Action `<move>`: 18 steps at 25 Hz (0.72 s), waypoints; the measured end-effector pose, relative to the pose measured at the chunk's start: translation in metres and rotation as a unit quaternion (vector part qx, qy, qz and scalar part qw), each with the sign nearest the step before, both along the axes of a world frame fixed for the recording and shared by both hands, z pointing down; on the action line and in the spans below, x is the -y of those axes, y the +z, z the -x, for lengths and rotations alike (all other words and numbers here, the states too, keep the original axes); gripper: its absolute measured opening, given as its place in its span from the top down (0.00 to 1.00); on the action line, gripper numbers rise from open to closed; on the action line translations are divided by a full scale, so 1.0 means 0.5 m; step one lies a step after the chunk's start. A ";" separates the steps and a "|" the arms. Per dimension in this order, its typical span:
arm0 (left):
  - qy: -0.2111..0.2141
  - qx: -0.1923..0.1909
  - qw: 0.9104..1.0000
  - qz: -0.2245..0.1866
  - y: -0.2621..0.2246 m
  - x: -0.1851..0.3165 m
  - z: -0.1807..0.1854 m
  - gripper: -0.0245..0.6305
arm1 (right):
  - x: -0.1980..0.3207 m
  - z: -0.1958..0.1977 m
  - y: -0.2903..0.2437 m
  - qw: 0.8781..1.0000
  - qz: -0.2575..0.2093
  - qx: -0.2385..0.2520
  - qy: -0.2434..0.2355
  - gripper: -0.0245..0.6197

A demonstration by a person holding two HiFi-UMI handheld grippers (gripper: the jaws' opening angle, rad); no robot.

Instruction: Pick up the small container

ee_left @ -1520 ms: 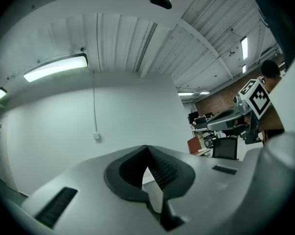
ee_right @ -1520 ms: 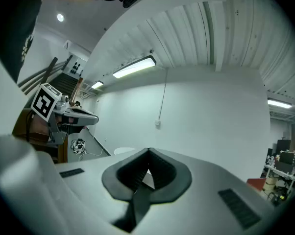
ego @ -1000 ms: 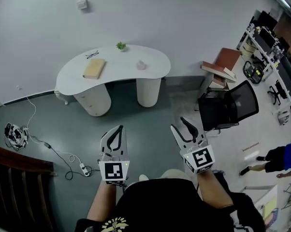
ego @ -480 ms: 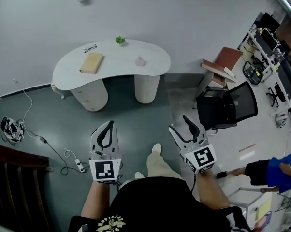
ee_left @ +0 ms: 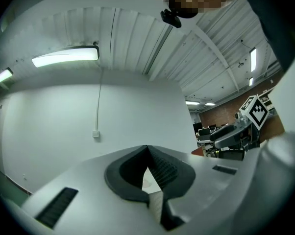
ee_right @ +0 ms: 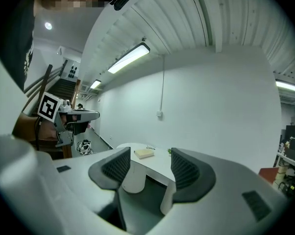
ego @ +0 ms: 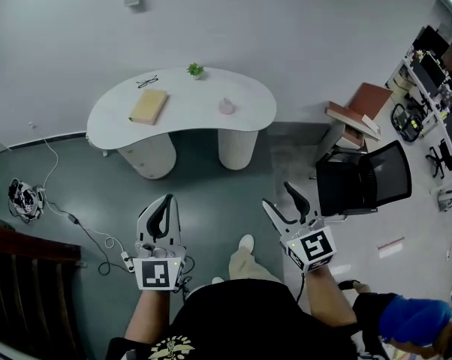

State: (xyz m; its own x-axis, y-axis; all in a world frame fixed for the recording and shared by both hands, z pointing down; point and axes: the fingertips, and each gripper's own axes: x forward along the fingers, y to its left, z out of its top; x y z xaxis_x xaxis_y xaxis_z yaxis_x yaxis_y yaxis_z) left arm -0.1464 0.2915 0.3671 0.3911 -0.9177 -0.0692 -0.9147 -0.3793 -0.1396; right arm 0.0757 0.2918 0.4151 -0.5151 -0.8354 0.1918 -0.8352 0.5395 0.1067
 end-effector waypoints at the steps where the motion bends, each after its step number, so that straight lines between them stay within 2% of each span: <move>1: 0.000 0.000 1.000 0.000 0.002 0.016 -0.003 0.96 | 0.020 -0.001 0.003 1.000 0.001 -0.003 -0.004 0.57; 6: -0.002 0.022 1.000 0.007 0.015 0.106 -0.034 0.96 | 0.117 -0.024 0.000 1.000 -0.002 -0.007 -0.009 0.57; 18: -0.008 0.040 0.999 0.029 0.006 0.280 -0.134 0.96 | 0.293 -0.100 -0.012 1.000 0.008 -0.005 -0.027 0.57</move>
